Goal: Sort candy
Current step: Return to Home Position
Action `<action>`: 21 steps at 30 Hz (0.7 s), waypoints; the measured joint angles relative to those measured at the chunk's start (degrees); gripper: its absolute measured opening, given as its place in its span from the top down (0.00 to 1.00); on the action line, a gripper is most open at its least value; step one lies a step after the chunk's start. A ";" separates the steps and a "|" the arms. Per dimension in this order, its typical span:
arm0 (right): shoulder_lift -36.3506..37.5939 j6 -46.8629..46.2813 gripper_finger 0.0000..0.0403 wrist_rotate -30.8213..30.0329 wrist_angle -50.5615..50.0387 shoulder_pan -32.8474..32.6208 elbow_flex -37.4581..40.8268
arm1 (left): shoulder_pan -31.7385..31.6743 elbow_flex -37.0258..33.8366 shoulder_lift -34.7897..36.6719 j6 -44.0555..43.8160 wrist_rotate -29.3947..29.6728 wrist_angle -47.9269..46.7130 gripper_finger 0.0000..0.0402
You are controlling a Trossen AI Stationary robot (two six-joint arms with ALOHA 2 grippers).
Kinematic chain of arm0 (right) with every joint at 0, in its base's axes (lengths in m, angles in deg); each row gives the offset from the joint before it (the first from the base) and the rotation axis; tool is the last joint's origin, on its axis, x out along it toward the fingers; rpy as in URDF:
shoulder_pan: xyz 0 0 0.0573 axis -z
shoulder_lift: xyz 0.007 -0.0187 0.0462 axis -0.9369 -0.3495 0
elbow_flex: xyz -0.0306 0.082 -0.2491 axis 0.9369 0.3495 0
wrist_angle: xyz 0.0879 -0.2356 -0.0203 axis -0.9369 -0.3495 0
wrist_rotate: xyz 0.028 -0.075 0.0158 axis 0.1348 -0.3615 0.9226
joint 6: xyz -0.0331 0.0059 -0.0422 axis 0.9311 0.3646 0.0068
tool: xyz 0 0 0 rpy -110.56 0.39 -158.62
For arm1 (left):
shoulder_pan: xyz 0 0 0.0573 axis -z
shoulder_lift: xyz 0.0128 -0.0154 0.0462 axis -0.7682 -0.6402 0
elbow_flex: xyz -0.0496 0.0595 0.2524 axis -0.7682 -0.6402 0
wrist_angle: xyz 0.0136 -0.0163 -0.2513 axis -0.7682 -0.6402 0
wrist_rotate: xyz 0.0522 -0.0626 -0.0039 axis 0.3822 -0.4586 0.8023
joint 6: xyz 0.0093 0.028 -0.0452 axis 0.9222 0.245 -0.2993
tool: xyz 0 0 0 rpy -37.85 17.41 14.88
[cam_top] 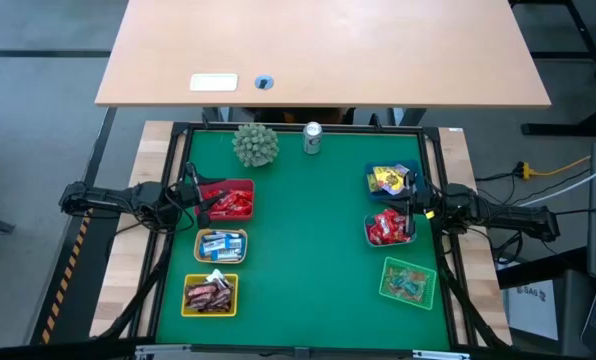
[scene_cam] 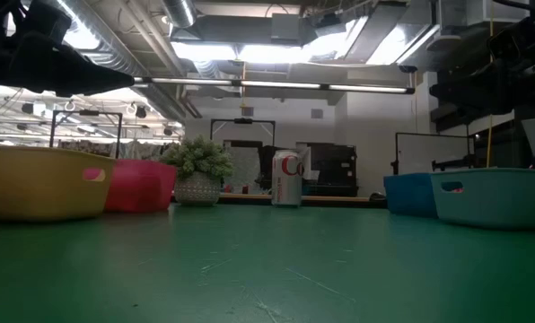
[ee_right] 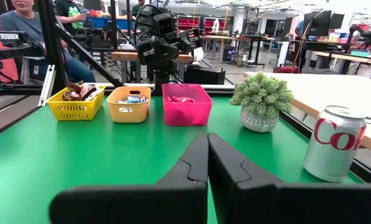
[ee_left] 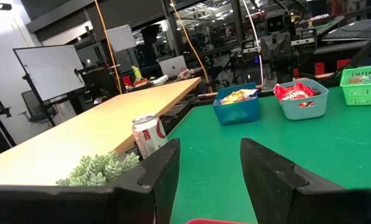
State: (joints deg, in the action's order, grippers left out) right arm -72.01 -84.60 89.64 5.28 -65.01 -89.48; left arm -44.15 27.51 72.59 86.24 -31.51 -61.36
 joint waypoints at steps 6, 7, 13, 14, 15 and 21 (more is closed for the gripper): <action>0.00 0.00 1.00 0.00 -0.02 0.00 0.00 | -0.01 0.00 0.00 0.00 0.00 0.00 0.61; 0.00 0.00 1.00 0.00 -0.02 0.00 0.00 | 0.00 0.00 0.00 0.02 0.01 0.00 0.61; 0.00 0.00 1.00 0.00 -0.02 0.00 0.00 | -0.02 0.00 0.00 -2.35 -0.93 0.00 0.61; 0.00 0.00 1.00 0.00 -0.02 0.00 0.00 | -0.01 0.00 -0.01 -3.48 -1.07 0.00 0.61; 0.00 0.00 1.00 0.00 -0.02 0.00 0.00 | -0.02 0.00 0.00 -4.68 -1.18 -0.01 0.61; 0.00 0.00 1.00 0.00 -0.02 0.00 0.00 | -0.02 0.00 0.00 -9.15 -7.90 -0.39 0.61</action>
State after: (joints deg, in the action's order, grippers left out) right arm -72.01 -84.60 89.64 5.25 -65.01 -89.48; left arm -44.17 27.51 72.59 77.09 -39.41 -61.75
